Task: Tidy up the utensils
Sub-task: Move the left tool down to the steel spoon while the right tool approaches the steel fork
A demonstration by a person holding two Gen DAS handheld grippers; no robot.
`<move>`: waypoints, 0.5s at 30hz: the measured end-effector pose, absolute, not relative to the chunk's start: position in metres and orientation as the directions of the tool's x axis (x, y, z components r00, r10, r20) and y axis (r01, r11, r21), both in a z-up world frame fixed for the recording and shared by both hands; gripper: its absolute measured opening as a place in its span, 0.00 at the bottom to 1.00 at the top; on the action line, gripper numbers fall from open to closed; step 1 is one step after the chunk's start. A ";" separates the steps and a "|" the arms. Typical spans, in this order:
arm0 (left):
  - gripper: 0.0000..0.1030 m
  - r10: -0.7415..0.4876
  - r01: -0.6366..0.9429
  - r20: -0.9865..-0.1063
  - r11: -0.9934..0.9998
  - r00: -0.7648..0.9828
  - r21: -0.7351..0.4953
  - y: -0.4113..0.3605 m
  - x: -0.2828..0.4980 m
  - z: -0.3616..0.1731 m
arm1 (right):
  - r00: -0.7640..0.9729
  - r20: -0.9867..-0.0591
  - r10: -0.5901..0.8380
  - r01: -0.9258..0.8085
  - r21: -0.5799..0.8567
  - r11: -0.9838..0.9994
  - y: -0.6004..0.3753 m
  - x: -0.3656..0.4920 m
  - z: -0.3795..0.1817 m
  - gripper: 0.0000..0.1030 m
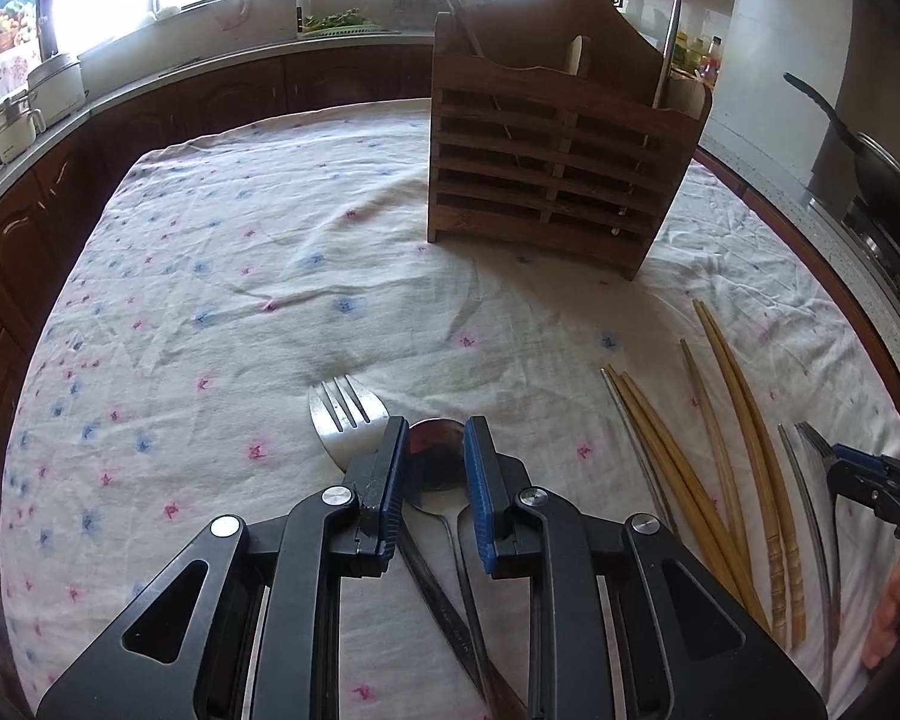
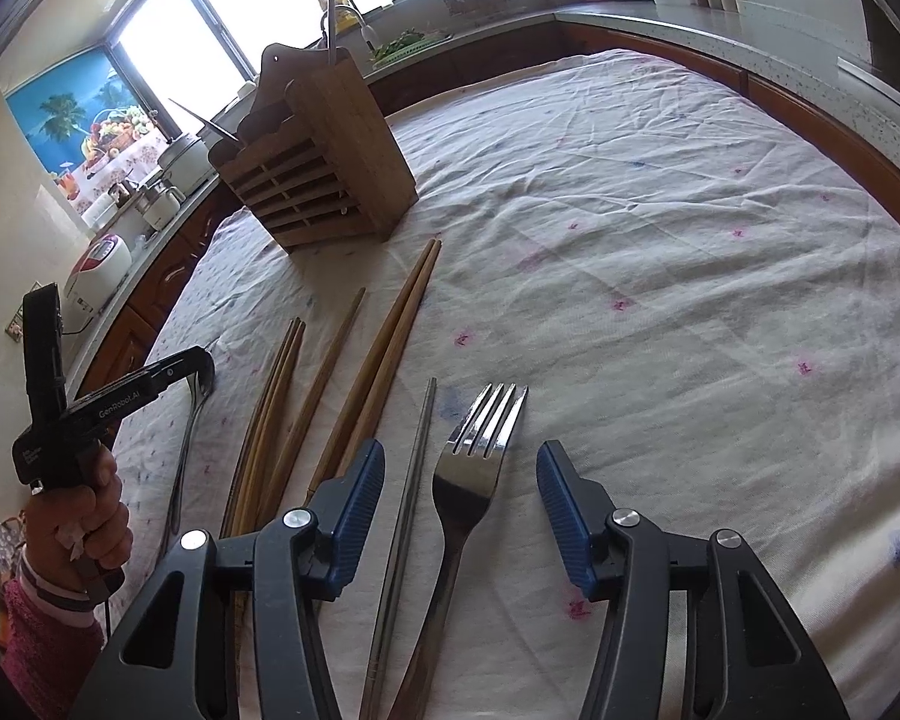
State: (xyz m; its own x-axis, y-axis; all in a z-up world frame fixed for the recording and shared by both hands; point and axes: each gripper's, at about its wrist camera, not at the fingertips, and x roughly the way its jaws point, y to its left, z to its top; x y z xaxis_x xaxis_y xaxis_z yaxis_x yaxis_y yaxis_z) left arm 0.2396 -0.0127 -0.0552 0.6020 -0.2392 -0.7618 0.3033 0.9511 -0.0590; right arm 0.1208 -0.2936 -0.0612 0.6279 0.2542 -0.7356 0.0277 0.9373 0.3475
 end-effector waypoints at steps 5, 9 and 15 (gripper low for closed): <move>0.18 -0.215 0.305 -0.770 0.952 0.600 -0.027 -0.015 0.234 -0.056 | 0.627 -0.734 0.260 0.027 0.355 0.935 -0.295 0.121 -0.061 0.53; 0.26 -0.225 0.297 -0.769 0.954 0.598 -0.048 -0.008 0.226 -0.054 | 0.625 -0.734 0.264 0.024 0.356 0.934 -0.295 0.122 -0.062 0.53; 0.33 -0.200 0.326 -0.813 0.945 0.547 -0.013 -0.014 0.214 -0.065 | 0.624 -0.734 0.268 0.013 0.353 0.936 -0.292 0.123 -0.062 0.53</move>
State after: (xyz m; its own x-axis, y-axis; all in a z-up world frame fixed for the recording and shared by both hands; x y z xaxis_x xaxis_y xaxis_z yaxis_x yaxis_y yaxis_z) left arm 0.2140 -0.0137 -0.0649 0.5471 -0.1996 -0.8129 0.3262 0.9452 -0.0125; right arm 0.1228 -0.2921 -0.0624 0.6237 0.2685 -0.7341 0.0125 0.9356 0.3528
